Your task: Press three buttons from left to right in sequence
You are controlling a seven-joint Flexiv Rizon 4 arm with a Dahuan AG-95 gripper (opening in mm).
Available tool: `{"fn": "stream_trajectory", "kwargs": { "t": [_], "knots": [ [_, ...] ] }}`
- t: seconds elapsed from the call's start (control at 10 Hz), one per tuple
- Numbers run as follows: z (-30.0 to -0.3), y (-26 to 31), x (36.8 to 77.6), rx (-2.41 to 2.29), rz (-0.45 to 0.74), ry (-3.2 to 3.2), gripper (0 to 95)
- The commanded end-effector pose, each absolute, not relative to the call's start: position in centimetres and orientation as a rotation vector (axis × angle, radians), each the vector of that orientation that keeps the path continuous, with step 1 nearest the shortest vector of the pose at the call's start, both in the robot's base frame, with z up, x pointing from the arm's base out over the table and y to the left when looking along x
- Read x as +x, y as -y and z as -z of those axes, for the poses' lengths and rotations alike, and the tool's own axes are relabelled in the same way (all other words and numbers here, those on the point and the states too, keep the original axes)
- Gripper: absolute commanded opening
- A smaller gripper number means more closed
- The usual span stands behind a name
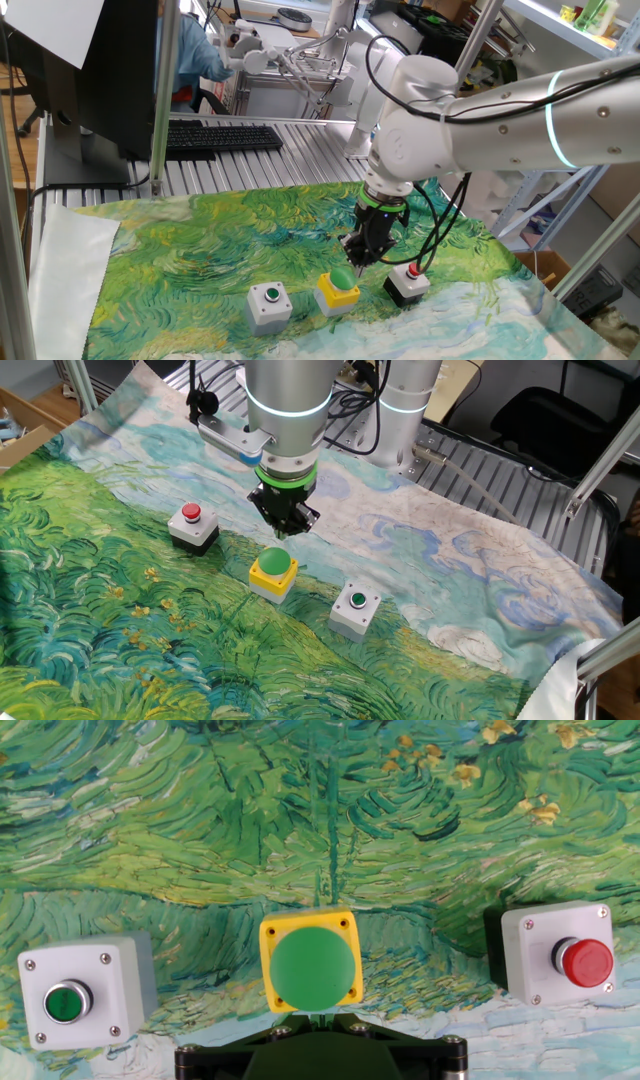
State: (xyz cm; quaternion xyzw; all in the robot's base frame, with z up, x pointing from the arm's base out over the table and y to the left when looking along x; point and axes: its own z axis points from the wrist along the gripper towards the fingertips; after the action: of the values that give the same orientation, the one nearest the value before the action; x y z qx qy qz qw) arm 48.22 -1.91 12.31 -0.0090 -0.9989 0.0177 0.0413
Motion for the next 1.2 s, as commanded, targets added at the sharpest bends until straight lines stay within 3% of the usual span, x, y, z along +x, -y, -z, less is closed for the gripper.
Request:
{"fn": "stream_trajectory", "kwargs": {
  "t": [0.1,1.2],
  "knots": [
    [-12.29,1.88,48.31,-0.026,-0.052,3.06,0.0],
    [-12.29,1.88,48.31,0.273,0.012,3.07,0.0]
  ]
}}
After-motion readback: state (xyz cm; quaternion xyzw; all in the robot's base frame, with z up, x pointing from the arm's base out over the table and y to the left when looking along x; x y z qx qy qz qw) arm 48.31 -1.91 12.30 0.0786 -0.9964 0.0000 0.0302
